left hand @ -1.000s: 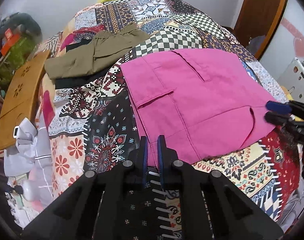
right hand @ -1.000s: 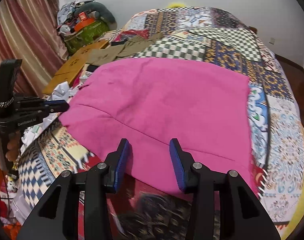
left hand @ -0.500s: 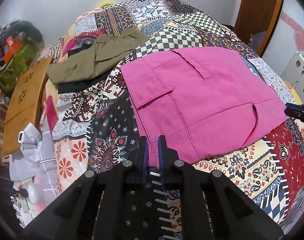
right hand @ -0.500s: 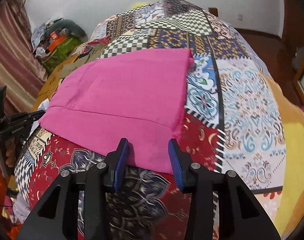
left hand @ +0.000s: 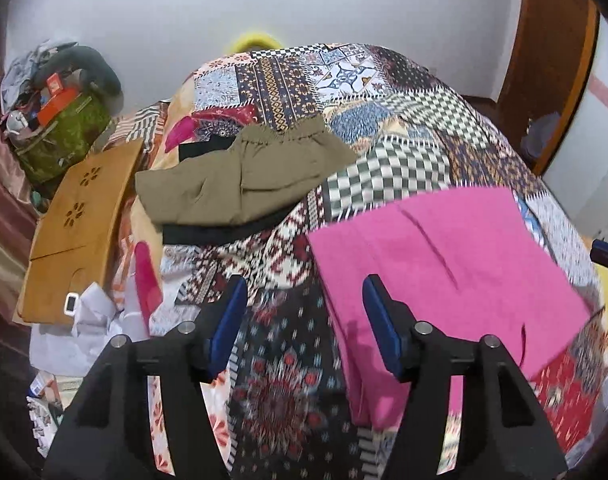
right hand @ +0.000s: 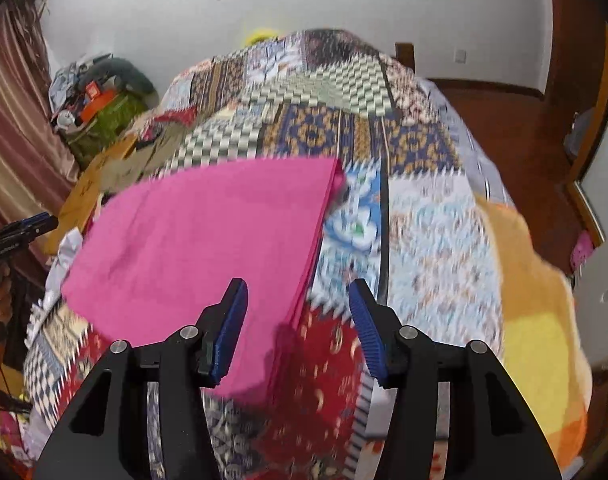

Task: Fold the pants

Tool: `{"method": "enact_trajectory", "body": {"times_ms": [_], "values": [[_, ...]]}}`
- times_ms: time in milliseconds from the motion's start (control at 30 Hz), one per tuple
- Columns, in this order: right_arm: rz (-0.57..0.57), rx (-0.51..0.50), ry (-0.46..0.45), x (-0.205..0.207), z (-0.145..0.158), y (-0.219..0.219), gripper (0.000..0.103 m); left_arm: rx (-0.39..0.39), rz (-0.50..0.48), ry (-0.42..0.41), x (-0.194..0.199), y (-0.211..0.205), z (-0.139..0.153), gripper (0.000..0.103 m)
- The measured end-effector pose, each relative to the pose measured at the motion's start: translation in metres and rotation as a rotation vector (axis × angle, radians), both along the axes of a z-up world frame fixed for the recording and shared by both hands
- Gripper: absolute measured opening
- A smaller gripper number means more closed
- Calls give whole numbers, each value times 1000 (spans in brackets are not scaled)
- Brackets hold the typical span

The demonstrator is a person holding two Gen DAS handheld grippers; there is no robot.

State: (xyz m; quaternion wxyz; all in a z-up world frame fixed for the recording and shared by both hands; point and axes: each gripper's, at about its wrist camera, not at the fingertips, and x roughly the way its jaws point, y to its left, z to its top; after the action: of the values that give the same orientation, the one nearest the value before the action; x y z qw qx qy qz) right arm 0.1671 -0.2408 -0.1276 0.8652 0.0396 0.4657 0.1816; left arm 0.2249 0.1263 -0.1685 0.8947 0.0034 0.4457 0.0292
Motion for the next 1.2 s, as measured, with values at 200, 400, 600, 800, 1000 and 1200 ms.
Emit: {"method": "enact_trajectory", "body": {"times_ms": [200, 400, 600, 800, 1000, 1200], "values": [[-18, 12, -10, 41, -2, 4, 51, -34, 12, 35, 43, 3, -11, 69], [-8, 8, 29, 84, -23, 13, 51, -56, 19, 108, 76, 5, -40, 69], [2, -2, 60, 126, -50, 22, 51, -161, 6, 180, 95, 10, -71, 69], [49, -51, 73, 157, -73, 37, 51, -236, -8, 207, 99, 9, -89, 68], [69, -43, 123, 172, -91, 44, 45, -289, -37, 195, 97, 3, -87, 23], [120, -96, 118, 170, -103, 59, 16, -131, -40, 167, 94, -13, -85, 19]]}}
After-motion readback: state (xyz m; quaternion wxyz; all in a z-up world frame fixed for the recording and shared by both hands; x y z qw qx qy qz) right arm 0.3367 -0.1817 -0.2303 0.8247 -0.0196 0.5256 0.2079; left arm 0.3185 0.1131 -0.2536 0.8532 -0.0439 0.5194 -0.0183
